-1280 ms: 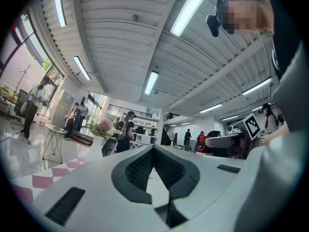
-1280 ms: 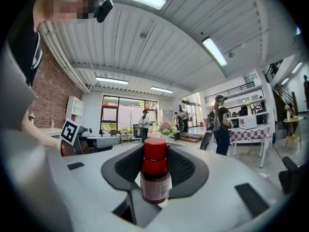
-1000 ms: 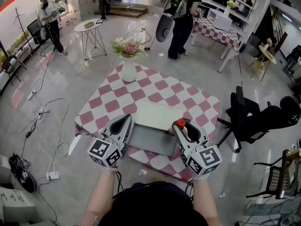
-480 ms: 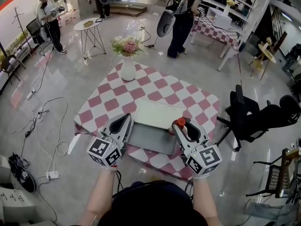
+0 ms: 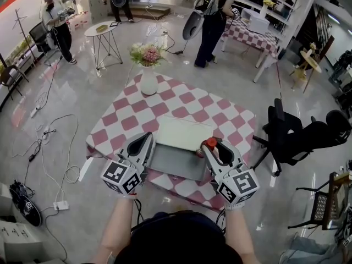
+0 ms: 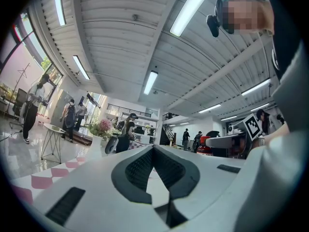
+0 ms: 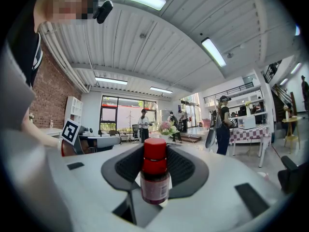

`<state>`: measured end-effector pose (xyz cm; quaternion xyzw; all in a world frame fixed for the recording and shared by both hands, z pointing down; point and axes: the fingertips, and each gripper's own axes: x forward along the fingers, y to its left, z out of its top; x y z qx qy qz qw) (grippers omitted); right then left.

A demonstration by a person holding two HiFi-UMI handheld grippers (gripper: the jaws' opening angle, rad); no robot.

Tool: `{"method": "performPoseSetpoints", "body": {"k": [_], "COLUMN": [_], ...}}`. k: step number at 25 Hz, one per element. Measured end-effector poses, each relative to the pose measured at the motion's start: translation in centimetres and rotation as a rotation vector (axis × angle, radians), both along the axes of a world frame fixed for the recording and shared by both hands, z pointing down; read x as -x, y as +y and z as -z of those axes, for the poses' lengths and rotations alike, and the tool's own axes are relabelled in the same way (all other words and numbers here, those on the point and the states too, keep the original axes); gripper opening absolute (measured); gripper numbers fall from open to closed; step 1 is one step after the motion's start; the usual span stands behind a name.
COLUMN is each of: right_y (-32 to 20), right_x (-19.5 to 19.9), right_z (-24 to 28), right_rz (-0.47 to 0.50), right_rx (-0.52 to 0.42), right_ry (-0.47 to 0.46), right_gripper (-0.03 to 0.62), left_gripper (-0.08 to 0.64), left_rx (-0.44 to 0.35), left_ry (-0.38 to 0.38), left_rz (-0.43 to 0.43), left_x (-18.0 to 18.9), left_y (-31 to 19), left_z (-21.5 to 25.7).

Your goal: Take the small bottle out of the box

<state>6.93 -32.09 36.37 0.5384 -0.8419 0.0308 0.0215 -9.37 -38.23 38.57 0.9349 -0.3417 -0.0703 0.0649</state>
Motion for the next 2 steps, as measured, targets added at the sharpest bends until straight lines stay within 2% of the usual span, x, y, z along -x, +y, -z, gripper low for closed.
{"method": "performPoseSetpoints", "body": {"k": [2], "right_y": [0.0], "right_x": [-0.01], "right_z": [0.04], "right_rz": [0.001], "right_rx": [0.0], "right_ry": [0.001], "right_gripper": [0.146], "left_gripper": [0.003], "left_rx": [0.0], "left_ry": [0.002], "left_rz": [0.001], "left_x": [0.01], "left_y": [-0.07], "left_z": [0.09]}}
